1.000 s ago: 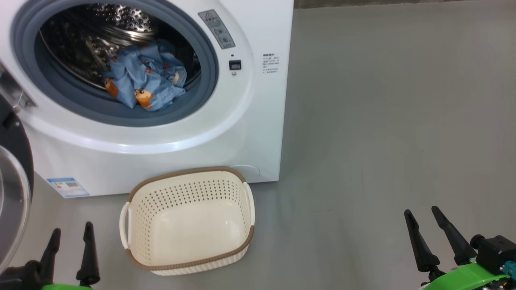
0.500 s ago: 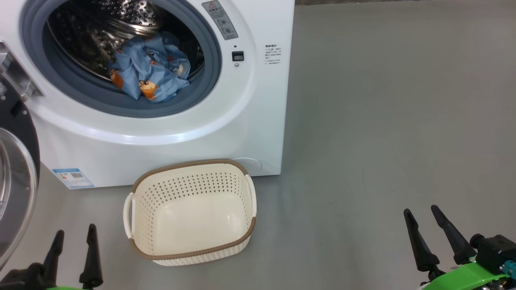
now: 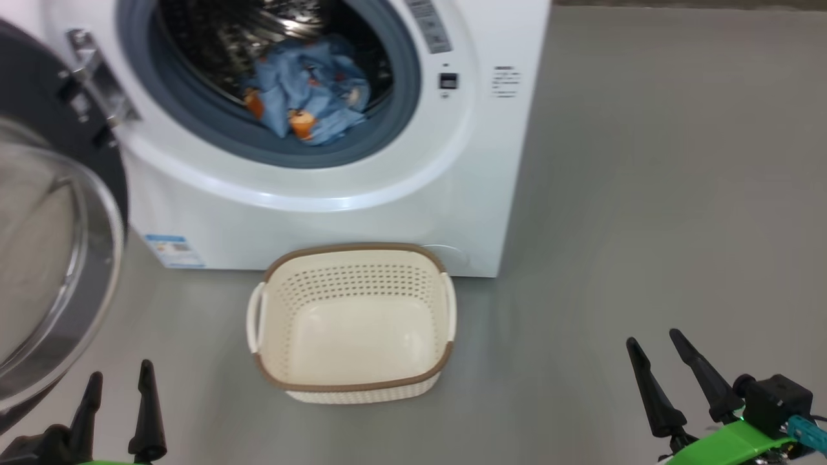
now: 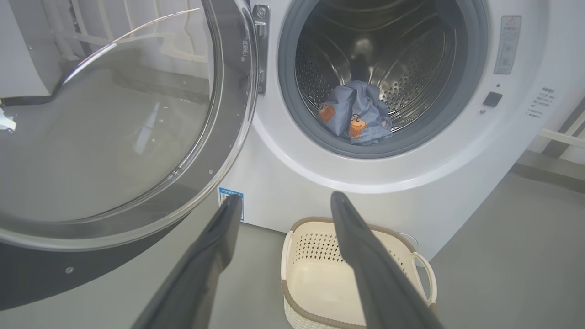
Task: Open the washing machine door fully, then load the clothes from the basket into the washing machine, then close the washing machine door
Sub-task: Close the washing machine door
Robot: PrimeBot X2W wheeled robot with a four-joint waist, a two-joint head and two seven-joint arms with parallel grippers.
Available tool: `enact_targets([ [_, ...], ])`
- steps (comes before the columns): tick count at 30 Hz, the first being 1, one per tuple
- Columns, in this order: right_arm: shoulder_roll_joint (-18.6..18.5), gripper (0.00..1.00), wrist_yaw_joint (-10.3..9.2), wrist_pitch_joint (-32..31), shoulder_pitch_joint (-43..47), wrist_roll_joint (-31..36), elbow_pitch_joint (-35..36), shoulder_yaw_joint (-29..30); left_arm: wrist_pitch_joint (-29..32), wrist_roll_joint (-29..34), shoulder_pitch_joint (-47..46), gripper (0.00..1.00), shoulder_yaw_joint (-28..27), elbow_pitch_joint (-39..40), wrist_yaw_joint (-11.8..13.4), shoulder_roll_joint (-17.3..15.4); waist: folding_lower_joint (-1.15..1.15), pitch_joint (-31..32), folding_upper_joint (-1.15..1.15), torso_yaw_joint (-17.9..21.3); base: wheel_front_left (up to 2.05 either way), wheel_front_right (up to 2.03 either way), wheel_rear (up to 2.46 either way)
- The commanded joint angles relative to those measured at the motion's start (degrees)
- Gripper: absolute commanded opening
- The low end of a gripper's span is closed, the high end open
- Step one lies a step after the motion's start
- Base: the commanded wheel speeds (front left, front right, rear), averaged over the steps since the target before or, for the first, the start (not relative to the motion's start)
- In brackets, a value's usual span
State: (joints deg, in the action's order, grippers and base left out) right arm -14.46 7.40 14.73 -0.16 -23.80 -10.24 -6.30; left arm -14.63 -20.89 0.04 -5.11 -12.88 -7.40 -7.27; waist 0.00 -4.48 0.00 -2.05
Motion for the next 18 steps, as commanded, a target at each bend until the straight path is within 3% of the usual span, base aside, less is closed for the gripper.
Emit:
enact_targets([
  [1,-1.14,1.0,0.09,0.27,-2.23,0.24,1.31,-1.62,-0.37,0.48,-1.18,1.0,-2.41,1.36,-0.09,-0.73,0.0,-0.46,0.0,-3.54,0.0,0.0,0.0],
  [18,-2.48,1.0,0.09,0.27,-5.22,-0.31,-0.02,-6.3,-0.37,0.45,0.16,1.0,-3.89,1.28,-0.09,2.22,0.0,-0.3,0.0,-19.18,0.0,0.0,0.0],
])
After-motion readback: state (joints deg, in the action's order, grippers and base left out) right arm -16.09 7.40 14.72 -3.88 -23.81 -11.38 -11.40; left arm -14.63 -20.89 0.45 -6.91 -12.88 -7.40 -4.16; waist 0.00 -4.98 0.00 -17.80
